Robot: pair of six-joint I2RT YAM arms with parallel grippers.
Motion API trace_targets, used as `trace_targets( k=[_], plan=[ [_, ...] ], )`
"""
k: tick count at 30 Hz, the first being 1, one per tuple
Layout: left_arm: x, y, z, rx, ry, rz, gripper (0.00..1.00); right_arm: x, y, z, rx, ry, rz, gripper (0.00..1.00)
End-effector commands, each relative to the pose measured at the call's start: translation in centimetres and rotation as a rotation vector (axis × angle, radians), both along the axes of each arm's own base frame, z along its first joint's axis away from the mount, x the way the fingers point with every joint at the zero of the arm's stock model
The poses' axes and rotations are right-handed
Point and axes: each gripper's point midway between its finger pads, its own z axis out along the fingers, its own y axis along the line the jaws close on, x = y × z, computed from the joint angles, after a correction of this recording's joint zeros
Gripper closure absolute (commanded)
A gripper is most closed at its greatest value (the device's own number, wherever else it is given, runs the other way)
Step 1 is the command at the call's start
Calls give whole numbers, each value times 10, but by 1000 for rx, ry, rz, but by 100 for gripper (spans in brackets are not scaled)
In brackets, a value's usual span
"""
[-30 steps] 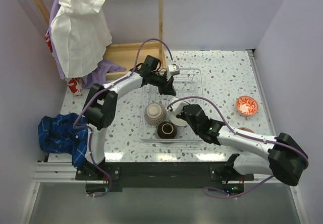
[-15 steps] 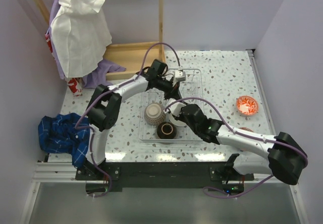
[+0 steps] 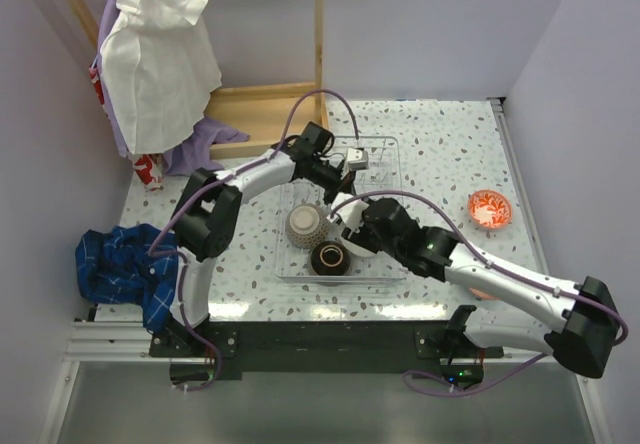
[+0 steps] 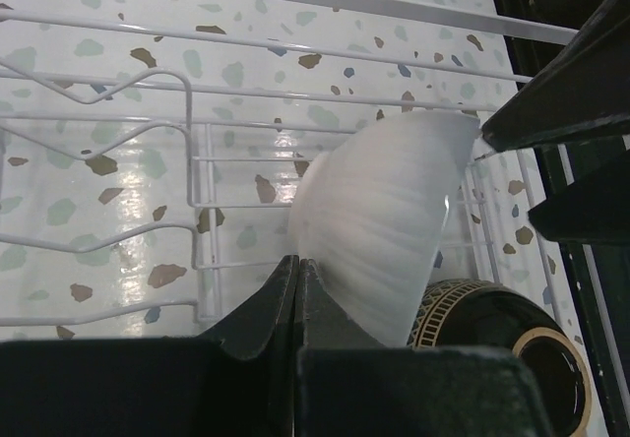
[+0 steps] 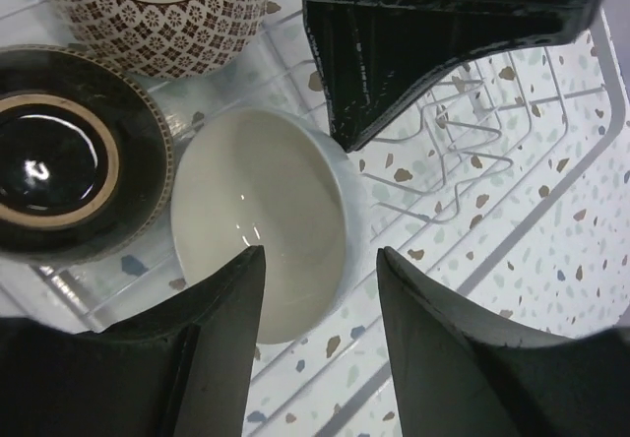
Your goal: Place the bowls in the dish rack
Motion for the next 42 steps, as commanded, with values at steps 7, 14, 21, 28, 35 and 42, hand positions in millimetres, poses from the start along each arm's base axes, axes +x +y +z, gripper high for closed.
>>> trace_targets(
  k=[7,14,21,28,35,42],
  plan=[
    [-38,-14,36,-87,4,-140,100,-8,-32,36,56,34,-131,41],
    [-47,-22,40,-100,17,-160,100,15,-65,22,32,88,-265,41],
    [-46,-23,40,-92,10,-149,100,2,-50,11,55,172,-177,41],
    [-24,-6,71,-69,-124,52,82,9,-66,35,88,126,-253,40],
    [-56,-3,88,-42,-138,240,58,27,-147,59,105,36,-592,26],
    [-77,-37,92,41,-81,367,56,41,-184,79,161,-73,-799,20]
  ],
)
